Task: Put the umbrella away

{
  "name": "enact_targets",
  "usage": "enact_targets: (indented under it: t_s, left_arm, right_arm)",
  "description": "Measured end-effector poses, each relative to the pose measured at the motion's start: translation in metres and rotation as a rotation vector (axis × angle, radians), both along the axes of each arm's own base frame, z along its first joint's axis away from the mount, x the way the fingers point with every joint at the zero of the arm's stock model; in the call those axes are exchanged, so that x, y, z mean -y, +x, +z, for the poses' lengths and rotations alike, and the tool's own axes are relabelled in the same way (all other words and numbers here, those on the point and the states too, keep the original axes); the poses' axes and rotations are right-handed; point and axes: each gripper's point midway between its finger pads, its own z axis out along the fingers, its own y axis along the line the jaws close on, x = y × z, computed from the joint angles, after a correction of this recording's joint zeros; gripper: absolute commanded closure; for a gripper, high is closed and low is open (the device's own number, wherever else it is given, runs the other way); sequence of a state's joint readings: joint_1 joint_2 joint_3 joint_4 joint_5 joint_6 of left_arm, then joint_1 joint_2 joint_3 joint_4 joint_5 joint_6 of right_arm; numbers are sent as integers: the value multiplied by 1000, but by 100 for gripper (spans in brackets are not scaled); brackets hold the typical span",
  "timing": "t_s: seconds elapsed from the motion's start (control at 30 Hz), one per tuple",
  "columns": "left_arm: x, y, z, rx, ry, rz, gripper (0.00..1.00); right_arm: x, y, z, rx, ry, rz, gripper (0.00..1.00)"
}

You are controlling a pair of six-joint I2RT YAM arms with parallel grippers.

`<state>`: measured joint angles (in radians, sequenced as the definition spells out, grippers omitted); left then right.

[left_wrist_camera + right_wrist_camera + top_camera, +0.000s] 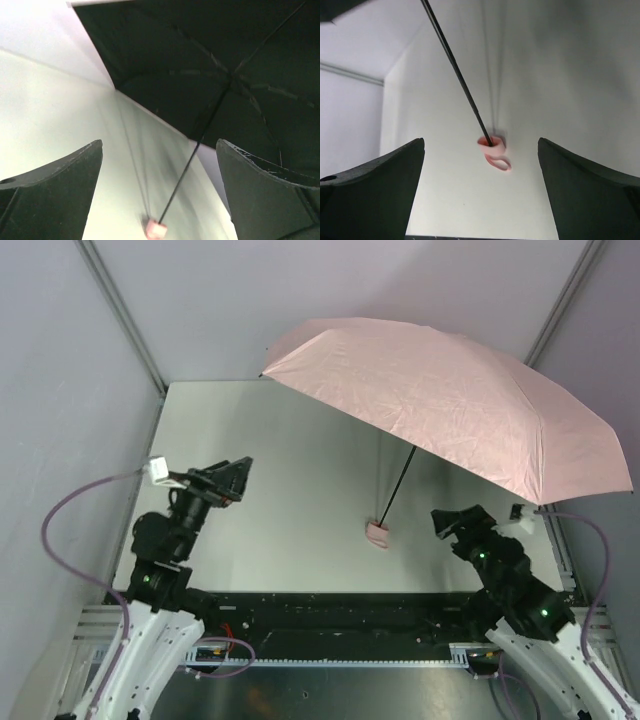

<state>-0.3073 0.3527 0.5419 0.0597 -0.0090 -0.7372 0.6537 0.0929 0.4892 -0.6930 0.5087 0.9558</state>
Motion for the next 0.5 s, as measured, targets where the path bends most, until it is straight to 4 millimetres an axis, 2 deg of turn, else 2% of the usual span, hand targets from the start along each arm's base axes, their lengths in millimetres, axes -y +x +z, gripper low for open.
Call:
enact_targets:
  t_s: [0.1, 0.2, 0.37, 0.43, 0.5]
  left_arm:
    - [25, 13, -25, -96, 34, -110, 2]
    - [43, 17, -40, -149, 59, -204, 1]
    - [65, 13, -55, -199, 87, -342, 1]
    - [73, 9, -58, -209, 89, -399, 0]
    - [79, 5, -59, -219, 84, -444, 1]
  right_arm:
    - [-19, 11, -31, -93, -27, 38, 1]
    - [-38, 21, -49, -155, -49, 87, 1]
    - [-69, 47, -52, -121, -63, 196, 1]
    - [-69, 62, -50, -101, -52, 212, 1]
    - [-60, 83, -44, -70, -8, 198, 2]
